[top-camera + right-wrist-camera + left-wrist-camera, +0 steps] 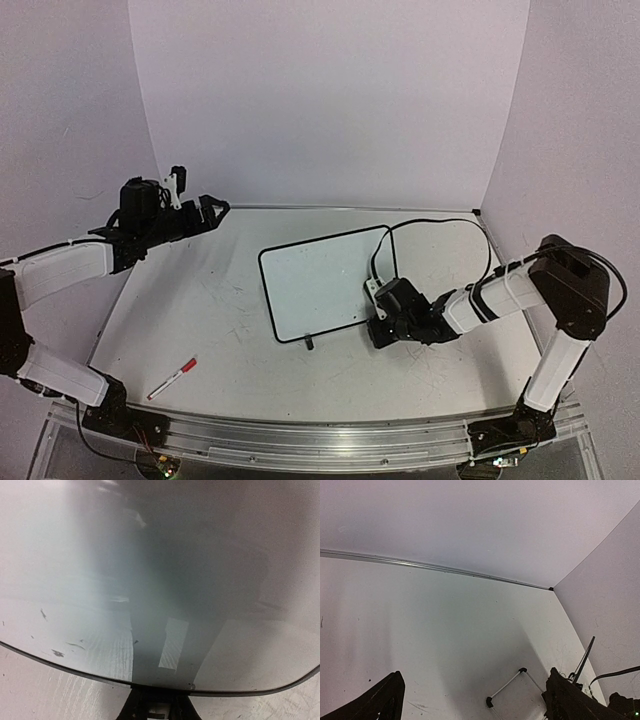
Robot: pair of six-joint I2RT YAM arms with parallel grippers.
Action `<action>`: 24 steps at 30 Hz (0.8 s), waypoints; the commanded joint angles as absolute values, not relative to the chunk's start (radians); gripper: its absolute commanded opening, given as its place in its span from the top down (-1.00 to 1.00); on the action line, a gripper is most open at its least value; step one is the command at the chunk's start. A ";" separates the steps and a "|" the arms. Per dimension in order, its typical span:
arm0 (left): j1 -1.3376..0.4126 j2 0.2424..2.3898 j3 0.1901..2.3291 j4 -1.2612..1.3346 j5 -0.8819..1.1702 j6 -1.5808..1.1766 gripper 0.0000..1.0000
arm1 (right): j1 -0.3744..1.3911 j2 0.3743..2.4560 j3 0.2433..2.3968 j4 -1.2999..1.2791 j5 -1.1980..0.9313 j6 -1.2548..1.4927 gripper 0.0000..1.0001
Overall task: Write a sentence on the whiteboard
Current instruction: Put down the whiteboard stand at the center of the board.
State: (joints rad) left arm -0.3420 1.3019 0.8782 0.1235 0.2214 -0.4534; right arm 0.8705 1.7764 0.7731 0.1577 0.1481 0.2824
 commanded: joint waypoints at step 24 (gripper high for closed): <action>-0.390 1.369 0.961 0.163 0.214 -0.442 -0.99 | 0.907 1.519 0.616 0.164 0.232 0.385 0.06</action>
State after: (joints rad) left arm -0.3836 1.3697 0.9287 0.1318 0.2073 -0.4499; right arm 0.8898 1.6120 0.6356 0.1230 0.1894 0.3794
